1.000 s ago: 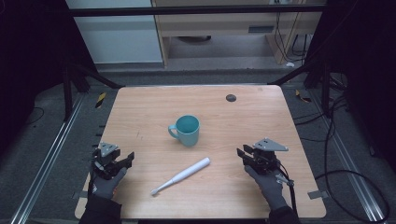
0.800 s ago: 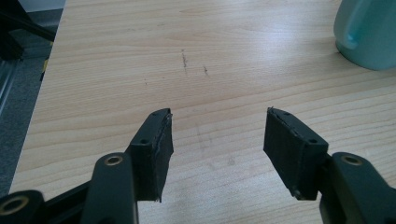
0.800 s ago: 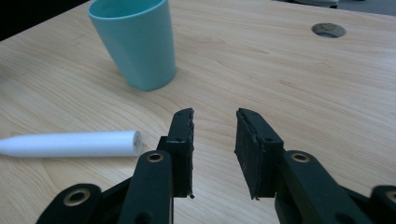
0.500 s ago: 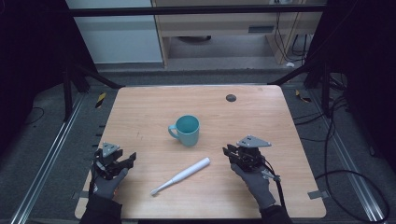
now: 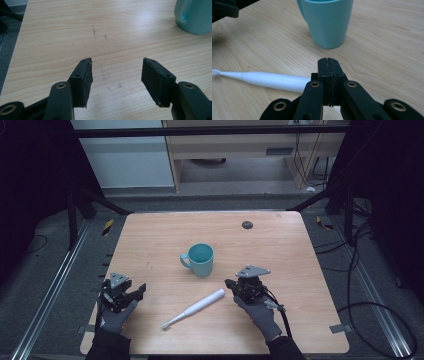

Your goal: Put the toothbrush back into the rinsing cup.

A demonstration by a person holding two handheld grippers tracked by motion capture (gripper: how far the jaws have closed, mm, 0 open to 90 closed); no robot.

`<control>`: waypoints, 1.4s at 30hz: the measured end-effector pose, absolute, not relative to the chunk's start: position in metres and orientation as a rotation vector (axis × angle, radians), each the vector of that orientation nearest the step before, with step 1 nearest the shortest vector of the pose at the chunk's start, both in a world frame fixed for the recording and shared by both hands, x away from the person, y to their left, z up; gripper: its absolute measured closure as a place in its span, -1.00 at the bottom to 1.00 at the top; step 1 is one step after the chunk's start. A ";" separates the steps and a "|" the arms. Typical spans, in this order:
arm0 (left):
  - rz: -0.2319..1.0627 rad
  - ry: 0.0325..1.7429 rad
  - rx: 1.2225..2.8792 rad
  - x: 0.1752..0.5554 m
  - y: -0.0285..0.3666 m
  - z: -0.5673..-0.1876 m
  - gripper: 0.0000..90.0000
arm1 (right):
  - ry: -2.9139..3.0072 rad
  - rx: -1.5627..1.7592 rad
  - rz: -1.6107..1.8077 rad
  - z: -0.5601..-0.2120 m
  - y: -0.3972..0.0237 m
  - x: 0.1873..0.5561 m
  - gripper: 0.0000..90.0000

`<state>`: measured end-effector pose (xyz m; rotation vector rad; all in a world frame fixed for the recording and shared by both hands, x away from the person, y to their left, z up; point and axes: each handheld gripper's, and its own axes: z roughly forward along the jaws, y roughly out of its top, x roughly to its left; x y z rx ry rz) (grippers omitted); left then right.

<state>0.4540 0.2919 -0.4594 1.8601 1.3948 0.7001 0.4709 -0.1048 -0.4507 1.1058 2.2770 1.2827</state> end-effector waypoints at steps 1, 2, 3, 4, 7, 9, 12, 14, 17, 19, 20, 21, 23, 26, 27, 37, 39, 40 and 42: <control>0.702 1.396 1.860 0.454 0.292 -0.460 -0.09 | 2.283 1.108 1.281 -0.451 -0.102 0.471 1.00; 0.701 1.399 1.862 0.454 0.292 -0.460 -0.09 | 2.289 1.103 1.280 -0.452 -0.100 0.473 1.00; 0.695 1.401 1.864 0.455 0.292 -0.461 -0.09 | 2.293 1.106 1.278 -0.453 -0.097 0.474 1.00; 0.694 1.400 1.865 0.455 0.292 -0.461 -0.10 | 2.298 1.108 1.274 -0.454 -0.095 0.475 1.00; 0.699 1.399 1.862 0.454 0.292 -0.461 -0.10 | 2.315 1.100 1.251 -0.459 -0.088 0.479 1.00; 0.704 1.395 1.860 0.454 0.292 -0.460 -0.09 | 2.320 1.100 1.241 -0.461 -0.086 0.480 1.00; 0.705 1.388 1.856 0.453 0.292 -0.460 -0.09 | 2.337 1.111 1.219 -0.468 -0.080 0.485 1.00; 0.703 1.386 1.856 0.454 0.293 -0.460 -0.08 | 2.344 1.119 1.203 -0.471 -0.078 0.488 1.00; 0.698 1.387 1.858 0.454 0.293 -0.461 -0.10 | 2.351 1.122 1.184 -0.474 -0.075 0.490 1.00; 0.692 1.392 1.863 0.455 0.293 -0.461 -0.17 | 2.356 1.123 1.176 -0.476 -0.074 0.492 1.00; 0.693 1.394 1.864 0.455 0.293 -0.461 -0.20 | 2.362 1.128 1.163 -0.478 -0.073 0.493 1.00; 0.698 1.397 1.863 0.455 0.293 -0.461 -0.22 | 2.366 1.129 1.159 -0.479 -0.072 0.494 1.00; 0.701 1.397 1.860 0.455 0.293 -0.460 -0.25 | 2.370 1.128 1.151 -0.480 -0.072 0.495 1.00; 0.696 1.398 1.858 0.455 0.293 -0.459 -0.26 | 2.376 1.127 1.141 -0.481 -0.072 0.495 1.00; 0.693 1.397 1.857 0.455 0.293 -0.459 -0.26 | 2.379 1.131 1.140 -0.481 -0.072 0.495 1.00; 0.675 1.382 1.858 0.454 0.292 -0.460 -0.20 | 2.401 1.122 1.108 -0.482 -0.072 0.493 1.00; 0.672 1.384 1.854 0.454 0.293 -0.460 -0.20 | 2.405 1.122 1.104 -0.482 -0.072 0.492 1.00; 0.673 1.385 1.852 0.454 0.293 -0.460 -0.20 | 2.407 1.121 1.103 -0.482 -0.073 0.492 1.00; 0.673 1.387 1.846 0.454 0.293 -0.459 -0.20 | 2.407 1.123 1.100 -0.483 -0.073 0.491 1.00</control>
